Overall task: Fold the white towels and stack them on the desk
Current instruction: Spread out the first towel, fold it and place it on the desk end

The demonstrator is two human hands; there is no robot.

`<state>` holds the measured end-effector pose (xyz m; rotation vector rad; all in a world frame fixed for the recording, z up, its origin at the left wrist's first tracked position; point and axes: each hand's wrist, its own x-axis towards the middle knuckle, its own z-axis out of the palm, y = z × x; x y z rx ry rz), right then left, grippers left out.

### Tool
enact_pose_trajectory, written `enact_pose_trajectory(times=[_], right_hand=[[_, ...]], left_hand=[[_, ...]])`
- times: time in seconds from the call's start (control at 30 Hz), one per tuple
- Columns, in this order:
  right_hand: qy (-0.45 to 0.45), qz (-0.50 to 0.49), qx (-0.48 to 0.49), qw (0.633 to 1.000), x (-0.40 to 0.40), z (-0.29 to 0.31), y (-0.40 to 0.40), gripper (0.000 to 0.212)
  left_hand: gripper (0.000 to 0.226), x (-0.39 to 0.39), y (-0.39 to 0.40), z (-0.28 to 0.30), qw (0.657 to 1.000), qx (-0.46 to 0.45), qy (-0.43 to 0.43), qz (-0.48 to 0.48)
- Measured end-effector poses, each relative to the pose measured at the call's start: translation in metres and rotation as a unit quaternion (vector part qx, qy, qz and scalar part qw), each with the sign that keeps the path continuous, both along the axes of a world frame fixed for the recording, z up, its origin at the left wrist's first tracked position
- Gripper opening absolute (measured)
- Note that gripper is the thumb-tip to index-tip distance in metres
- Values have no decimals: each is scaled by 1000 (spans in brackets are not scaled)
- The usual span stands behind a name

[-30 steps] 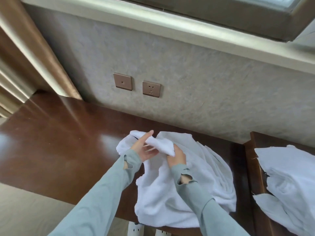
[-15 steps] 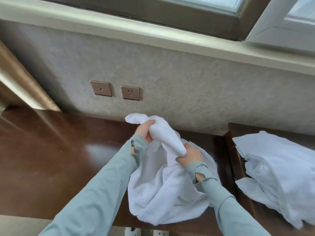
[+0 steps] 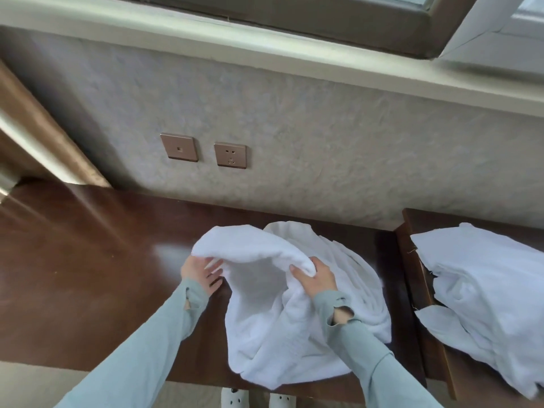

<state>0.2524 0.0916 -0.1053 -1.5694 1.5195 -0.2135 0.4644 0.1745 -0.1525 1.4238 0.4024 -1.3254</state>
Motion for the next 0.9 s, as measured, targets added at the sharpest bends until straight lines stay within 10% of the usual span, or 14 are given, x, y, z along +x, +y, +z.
enact_pose_trajectory(times=[0.13,0.37,0.73,0.9], right_hand=[[14,-1,10,1000,8,-9,2,24],[-7,-9,39,999,11,-21,5,22],[15,84,23,996,20,-22,11,19],[103,255,-7,961,51,-24,34,23]], left_hand=[[39,-29,25,-39,981,153,-55,-103],[55,-53,9,-44,954,159,-82,-239],[86,-13,17,-46,981,183,-59,-41],[91,-15,23,-36,941,260,-140,-164]])
